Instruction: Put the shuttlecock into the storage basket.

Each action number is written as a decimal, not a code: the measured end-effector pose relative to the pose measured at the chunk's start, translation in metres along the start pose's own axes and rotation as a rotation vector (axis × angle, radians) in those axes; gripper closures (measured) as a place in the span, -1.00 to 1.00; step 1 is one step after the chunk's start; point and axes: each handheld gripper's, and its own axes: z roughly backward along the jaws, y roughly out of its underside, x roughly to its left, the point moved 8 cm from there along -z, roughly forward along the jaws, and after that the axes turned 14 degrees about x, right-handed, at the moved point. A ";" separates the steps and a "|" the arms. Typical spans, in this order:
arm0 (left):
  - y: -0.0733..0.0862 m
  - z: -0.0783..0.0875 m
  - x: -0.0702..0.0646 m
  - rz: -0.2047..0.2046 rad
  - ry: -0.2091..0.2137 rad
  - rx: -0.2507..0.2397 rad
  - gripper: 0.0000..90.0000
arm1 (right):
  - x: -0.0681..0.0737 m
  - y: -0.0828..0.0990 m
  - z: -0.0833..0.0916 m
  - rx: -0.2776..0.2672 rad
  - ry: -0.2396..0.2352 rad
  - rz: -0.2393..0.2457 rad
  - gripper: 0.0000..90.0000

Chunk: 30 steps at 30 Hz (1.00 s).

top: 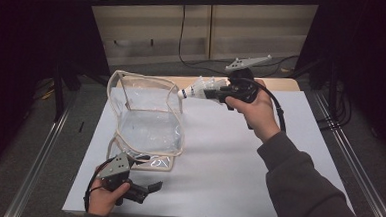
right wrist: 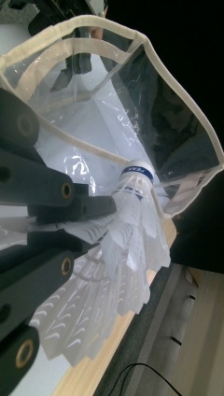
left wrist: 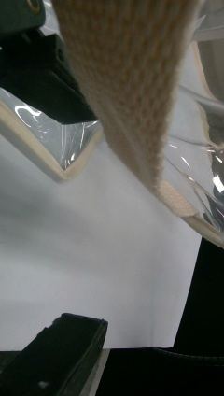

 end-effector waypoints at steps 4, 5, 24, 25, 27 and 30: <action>0.001 0.000 0.000 0.000 0.000 0.003 -0.96 | 0.003 -0.008 -0.001 -0.013 -0.010 -0.004 0.95; 0.001 0.001 0.000 0.000 0.000 0.002 -0.96 | 0.003 -0.009 -0.002 -0.014 -0.010 -0.006 0.95; -0.001 -0.001 0.001 0.002 0.002 -0.007 -0.96 | 0.008 -0.029 -0.015 -0.013 0.016 -0.008 0.95; -0.001 -0.001 0.001 0.002 0.001 -0.006 -0.96 | 0.009 -0.030 -0.016 -0.011 0.017 -0.007 0.95; -0.001 -0.001 0.001 0.002 0.002 -0.007 -0.96 | 0.011 -0.032 -0.017 -0.014 0.015 -0.006 0.96; -0.001 0.000 0.001 -0.001 0.001 -0.003 -0.96 | 0.013 -0.035 -0.018 -0.012 0.015 0.000 0.96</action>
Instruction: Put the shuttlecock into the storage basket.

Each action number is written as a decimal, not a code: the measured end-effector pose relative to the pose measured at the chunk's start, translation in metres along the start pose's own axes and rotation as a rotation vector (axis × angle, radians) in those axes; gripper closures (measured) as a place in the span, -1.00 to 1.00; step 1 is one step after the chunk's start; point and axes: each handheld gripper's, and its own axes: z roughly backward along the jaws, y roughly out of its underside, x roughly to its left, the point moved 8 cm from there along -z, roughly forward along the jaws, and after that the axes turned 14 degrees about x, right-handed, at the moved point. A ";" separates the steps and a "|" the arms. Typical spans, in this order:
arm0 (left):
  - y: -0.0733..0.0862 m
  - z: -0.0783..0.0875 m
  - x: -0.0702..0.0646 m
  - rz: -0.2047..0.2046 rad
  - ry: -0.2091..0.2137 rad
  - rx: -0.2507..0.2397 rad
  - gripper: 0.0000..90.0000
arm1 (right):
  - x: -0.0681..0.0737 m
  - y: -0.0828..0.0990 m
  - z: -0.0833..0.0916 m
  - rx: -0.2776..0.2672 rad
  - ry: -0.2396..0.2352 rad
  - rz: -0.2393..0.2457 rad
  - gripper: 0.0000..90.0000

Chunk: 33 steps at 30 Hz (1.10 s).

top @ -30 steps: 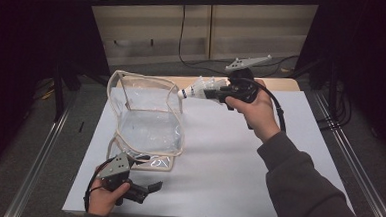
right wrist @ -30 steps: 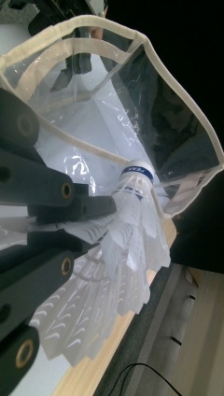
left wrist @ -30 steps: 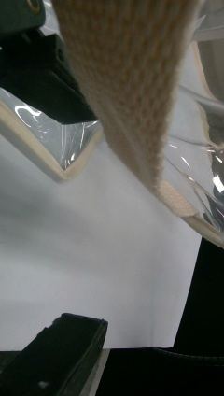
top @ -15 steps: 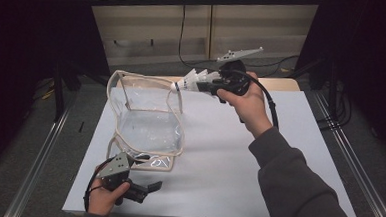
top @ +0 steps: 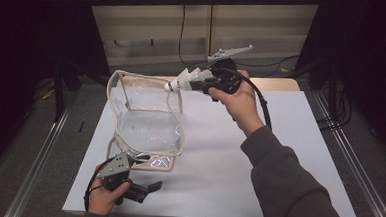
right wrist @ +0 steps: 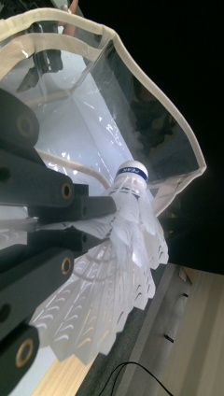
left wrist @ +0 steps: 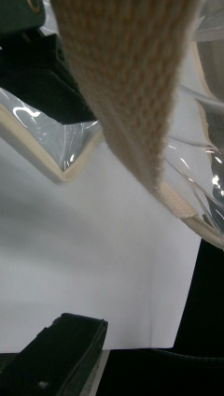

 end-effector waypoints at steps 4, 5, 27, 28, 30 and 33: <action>0.000 0.000 0.000 0.000 0.002 0.001 -0.96 | 0.003 -0.003 -0.004 0.006 0.000 0.006 0.96; 0.000 0.000 0.000 -0.001 0.001 0.000 -0.96 | 0.003 -0.004 -0.004 0.007 -0.002 0.007 0.96; 0.000 0.000 -0.001 0.008 0.008 -0.005 -0.96 | 0.020 -0.017 -0.024 0.019 -0.016 0.026 0.96; 0.000 0.000 -0.001 0.007 0.009 -0.006 -0.96 | 0.020 -0.018 -0.024 0.018 -0.014 0.027 0.96; 0.000 0.000 -0.001 0.008 0.009 -0.006 -0.96 | 0.021 -0.019 -0.026 0.014 -0.020 0.024 0.96; 0.000 0.000 -0.001 0.008 0.010 -0.006 -0.96 | 0.022 -0.020 -0.028 0.016 -0.019 0.025 0.96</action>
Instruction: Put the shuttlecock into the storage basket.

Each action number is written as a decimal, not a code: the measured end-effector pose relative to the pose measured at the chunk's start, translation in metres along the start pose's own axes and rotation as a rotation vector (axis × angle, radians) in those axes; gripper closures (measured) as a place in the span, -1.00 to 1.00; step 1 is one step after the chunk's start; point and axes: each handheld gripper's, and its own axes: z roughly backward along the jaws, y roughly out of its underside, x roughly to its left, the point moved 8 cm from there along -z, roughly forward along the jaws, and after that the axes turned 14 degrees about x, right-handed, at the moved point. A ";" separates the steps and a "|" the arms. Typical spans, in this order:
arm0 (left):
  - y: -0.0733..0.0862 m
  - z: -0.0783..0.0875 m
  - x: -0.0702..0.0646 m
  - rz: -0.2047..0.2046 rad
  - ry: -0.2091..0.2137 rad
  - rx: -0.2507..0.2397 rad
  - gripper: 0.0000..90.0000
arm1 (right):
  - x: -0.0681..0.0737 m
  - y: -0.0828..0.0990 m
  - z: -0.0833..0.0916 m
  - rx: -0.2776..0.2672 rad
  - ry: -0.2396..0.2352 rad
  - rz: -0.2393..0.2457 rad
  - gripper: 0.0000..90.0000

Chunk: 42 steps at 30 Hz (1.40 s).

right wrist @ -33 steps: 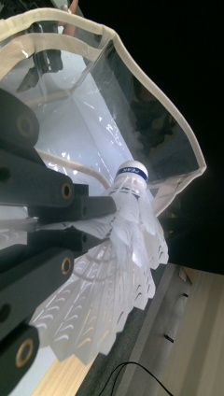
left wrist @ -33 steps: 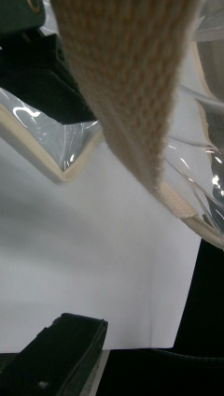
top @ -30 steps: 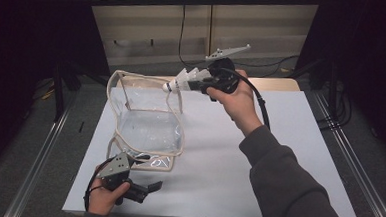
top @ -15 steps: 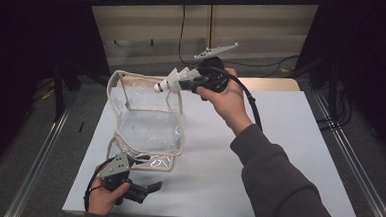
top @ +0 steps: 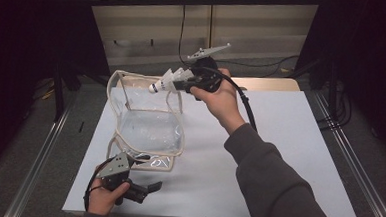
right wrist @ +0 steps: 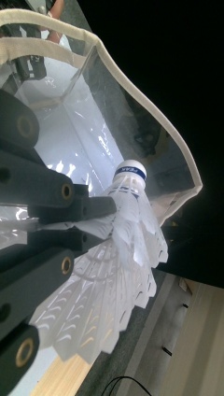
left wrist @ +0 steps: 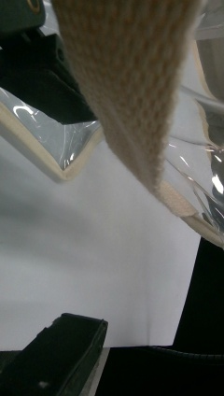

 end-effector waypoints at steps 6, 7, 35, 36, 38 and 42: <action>0.000 0.000 0.000 0.001 0.000 0.000 -0.96 | 0.004 -0.004 -0.005 0.000 -0.005 0.003 0.96; 0.000 0.000 0.000 0.003 0.001 -0.002 -0.96 | 0.005 -0.005 -0.006 0.001 -0.003 0.004 0.96; 0.000 0.000 0.000 0.003 0.003 -0.004 -0.96 | 0.022 -0.015 -0.033 0.025 -0.002 0.029 0.96; 0.000 0.000 0.000 0.002 0.003 -0.003 -0.96 | 0.022 -0.015 -0.034 0.027 -0.004 0.029 0.96; 0.000 0.000 0.000 0.002 0.003 -0.002 -0.96 | 0.024 -0.016 -0.036 0.023 -0.010 0.026 0.96; 0.000 0.000 0.000 0.002 0.004 -0.002 -0.96 | 0.027 -0.018 -0.041 0.026 -0.012 0.030 0.96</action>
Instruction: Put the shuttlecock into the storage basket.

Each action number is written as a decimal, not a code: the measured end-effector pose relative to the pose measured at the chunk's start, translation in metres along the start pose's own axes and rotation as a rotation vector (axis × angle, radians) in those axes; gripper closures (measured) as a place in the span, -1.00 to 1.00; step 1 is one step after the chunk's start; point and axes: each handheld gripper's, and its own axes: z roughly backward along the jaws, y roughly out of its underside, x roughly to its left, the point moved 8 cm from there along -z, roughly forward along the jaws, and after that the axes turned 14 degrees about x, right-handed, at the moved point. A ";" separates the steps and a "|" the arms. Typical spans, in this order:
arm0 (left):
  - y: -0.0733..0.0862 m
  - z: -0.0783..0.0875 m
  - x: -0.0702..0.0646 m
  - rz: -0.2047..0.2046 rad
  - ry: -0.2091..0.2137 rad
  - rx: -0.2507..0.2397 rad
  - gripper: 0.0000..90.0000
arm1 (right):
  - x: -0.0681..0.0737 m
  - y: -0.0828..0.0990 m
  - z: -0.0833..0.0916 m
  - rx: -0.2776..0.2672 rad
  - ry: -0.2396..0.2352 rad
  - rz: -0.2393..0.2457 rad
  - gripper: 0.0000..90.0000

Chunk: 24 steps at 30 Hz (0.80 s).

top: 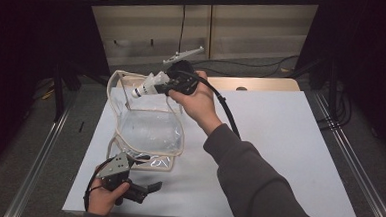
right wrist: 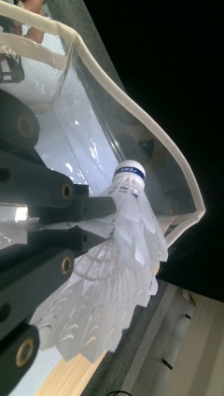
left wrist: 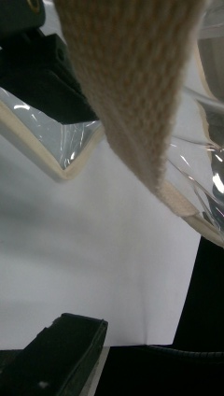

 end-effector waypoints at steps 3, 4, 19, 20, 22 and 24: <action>0.000 0.000 0.000 0.000 -0.004 0.000 -0.96 | 0.002 -0.001 -0.003 0.002 -0.006 0.000 0.96; 0.000 0.000 0.000 -0.002 0.001 -0.001 -0.96 | 0.002 -0.001 -0.005 0.007 -0.009 0.002 0.96; 0.000 0.000 0.000 0.002 0.004 -0.003 -0.96 | 0.009 -0.003 -0.018 0.014 -0.019 0.010 0.96; 0.001 0.000 0.000 -0.002 0.004 -0.002 -0.96 | 0.008 -0.004 -0.018 0.010 -0.018 0.009 0.96; 0.001 0.000 0.001 -0.002 0.002 0.003 -0.96 | 0.009 -0.004 -0.019 0.013 -0.021 0.012 0.96; 0.001 0.000 0.001 -0.001 0.003 0.003 -0.96 | 0.010 -0.004 -0.021 0.015 -0.020 0.012 0.96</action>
